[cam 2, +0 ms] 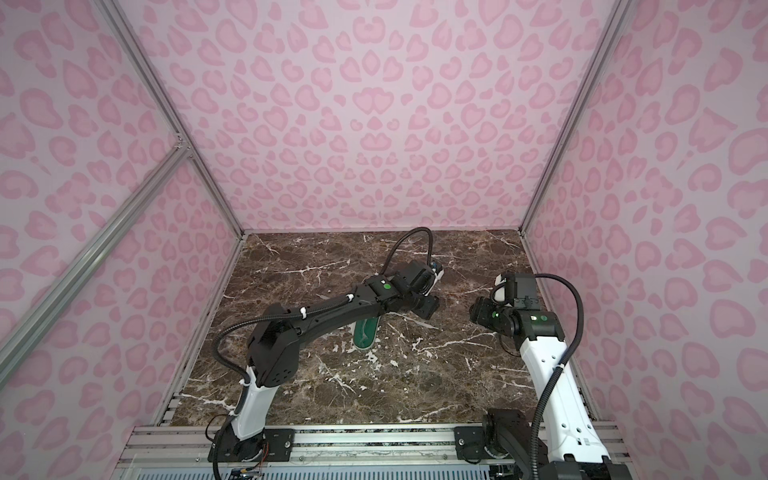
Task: Tie the shoes
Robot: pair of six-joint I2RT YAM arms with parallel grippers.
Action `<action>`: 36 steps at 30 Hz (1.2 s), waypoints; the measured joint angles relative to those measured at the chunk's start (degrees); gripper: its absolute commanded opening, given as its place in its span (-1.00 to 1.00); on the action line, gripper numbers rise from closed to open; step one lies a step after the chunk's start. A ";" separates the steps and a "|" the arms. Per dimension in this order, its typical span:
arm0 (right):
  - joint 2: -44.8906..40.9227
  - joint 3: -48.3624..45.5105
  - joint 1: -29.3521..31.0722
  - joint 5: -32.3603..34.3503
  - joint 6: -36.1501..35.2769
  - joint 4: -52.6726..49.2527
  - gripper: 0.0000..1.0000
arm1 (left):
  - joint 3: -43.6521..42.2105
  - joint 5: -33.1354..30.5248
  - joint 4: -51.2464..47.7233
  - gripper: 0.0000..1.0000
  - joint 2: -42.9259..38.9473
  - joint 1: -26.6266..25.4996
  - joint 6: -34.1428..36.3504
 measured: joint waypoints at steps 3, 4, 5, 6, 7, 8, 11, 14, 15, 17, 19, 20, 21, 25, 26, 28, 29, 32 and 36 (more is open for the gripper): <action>4.26 1.97 3.96 1.29 -2.49 -0.92 0.30 | -5.86 0.48 1.29 0.26 -5.16 3.56 -1.75; 5.84 2.56 5.90 1.81 -3.13 -1.20 0.30 | -7.69 0.42 1.51 0.26 -6.69 4.50 -2.03; 7.74 3.23 8.17 2.49 -3.80 -1.38 0.29 | -9.94 0.57 1.95 0.26 -8.55 5.55 -2.47; 9.90 3.98 10.16 3.34 -4.44 -1.38 0.28 | -12.24 0.96 2.45 0.26 -10.36 6.47 -2.99; 11.93 4.63 11.74 3.80 -5.03 -1.27 0.26 | -14.21 1.22 2.67 0.26 -11.93 7.28 -3.06; 14.69 5.51 13.35 4.35 -5.60 -1.33 0.25 | -16.35 1.64 3.04 0.26 -13.60 8.35 -3.45; 22.99 9.18 16.41 6.29 -7.76 -2.80 0.20 | -22.05 2.36 3.78 0.26 -17.86 11.34 -4.48; 31.80 14.05 19.37 7.72 -10.08 -4.79 0.18 | -28.02 1.95 4.66 0.26 -21.92 13.70 -5.22; 34.64 15.69 20.74 8.15 -10.99 -5.73 0.18 | -29.99 2.08 4.98 0.26 -23.10 14.19 -5.53; 39.21 18.51 23.28 9.49 -12.68 -7.32 0.17 | -33.09 2.56 5.22 0.26 -24.92 15.04 -5.79; 42.40 20.57 25.24 10.19 -13.99 -8.35 0.15 | -35.87 2.64 5.51 0.26 -26.62 15.82 -6.16; 43.82 21.46 26.01 10.49 -14.58 -8.85 0.14 | -37.13 2.60 5.70 0.26 -27.41 16.26 -6.43; 45.13 22.23 26.49 10.88 -15.30 -9.29 0.13 | -38.32 2.67 6.14 0.26 -28.04 16.59 -6.71; 48.98 23.45 27.08 12.31 -17.29 -9.84 0.02 | -41.64 3.06 6.84 0.26 -29.66 17.31 -7.52; 49.75 23.45 27.06 12.50 -17.99 -9.88 -0.02 | -42.10 3.37 6.86 0.26 -29.86 17.46 -7.56; 50.69 23.45 27.08 12.68 -19.30 -9.79 -0.06 | -42.69 3.63 6.88 0.26 -30.21 17.55 -7.67; 51.08 23.50 27.08 12.68 -20.22 -9.68 -0.07 | -42.88 3.63 6.91 0.26 -30.40 17.64 -7.67; 52.28 24.46 27.30 12.72 -22.10 -9.66 -0.13 | -43.28 3.52 6.91 0.26 -30.86 18.08 -7.65; 54.12 25.86 27.54 13.11 -23.39 -9.18 -0.22 | -43.71 3.45 6.91 0.26 -31.41 18.67 -7.45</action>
